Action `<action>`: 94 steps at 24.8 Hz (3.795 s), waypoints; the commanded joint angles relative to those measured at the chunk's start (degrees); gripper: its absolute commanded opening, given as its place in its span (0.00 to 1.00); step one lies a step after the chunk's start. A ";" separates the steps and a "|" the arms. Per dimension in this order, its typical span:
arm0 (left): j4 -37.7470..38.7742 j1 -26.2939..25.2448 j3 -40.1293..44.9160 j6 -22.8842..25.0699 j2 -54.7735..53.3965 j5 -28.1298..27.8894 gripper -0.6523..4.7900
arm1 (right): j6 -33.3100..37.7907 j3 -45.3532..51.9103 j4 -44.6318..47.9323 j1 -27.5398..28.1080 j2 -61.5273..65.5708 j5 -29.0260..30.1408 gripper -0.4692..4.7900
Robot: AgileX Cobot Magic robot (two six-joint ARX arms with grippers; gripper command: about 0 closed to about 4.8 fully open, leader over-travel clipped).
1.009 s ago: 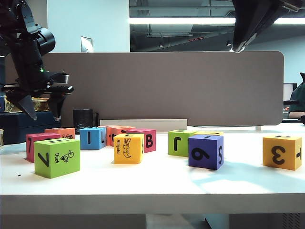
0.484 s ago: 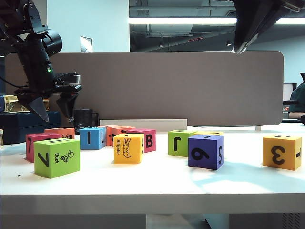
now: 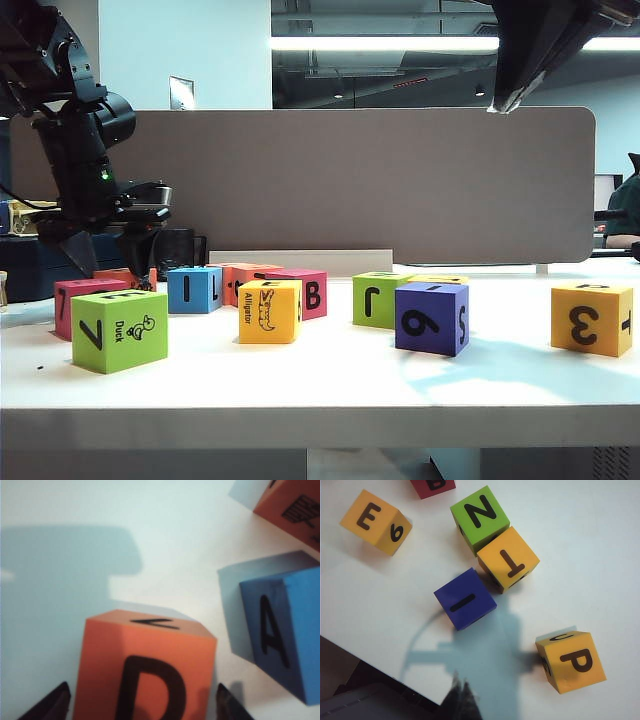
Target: Select the appropriate blocks from the scattered letter blocks on the table and arrange them in a row to spell out "DEEP".
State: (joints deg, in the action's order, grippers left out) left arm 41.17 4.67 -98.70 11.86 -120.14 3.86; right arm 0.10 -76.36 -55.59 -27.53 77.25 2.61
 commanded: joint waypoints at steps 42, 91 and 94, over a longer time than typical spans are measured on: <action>12.85 14.60 6.40 -23.28 5.75 2.99 0.56 | 0.04 -0.26 0.61 -0.02 -0.07 0.07 0.09; 35.63 15.04 4.79 -7.34 20.28 1.51 0.74 | 1.62 -0.26 0.46 -0.04 -0.07 15.98 0.09; 29.31 15.04 11.65 -7.41 24.35 1.51 0.74 | 1.62 -0.26 0.33 -0.04 -0.07 16.96 0.09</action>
State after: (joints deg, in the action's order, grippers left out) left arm 75.09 19.79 -89.32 4.29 -97.47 5.13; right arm 1.63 -76.36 -55.55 -27.51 77.30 18.35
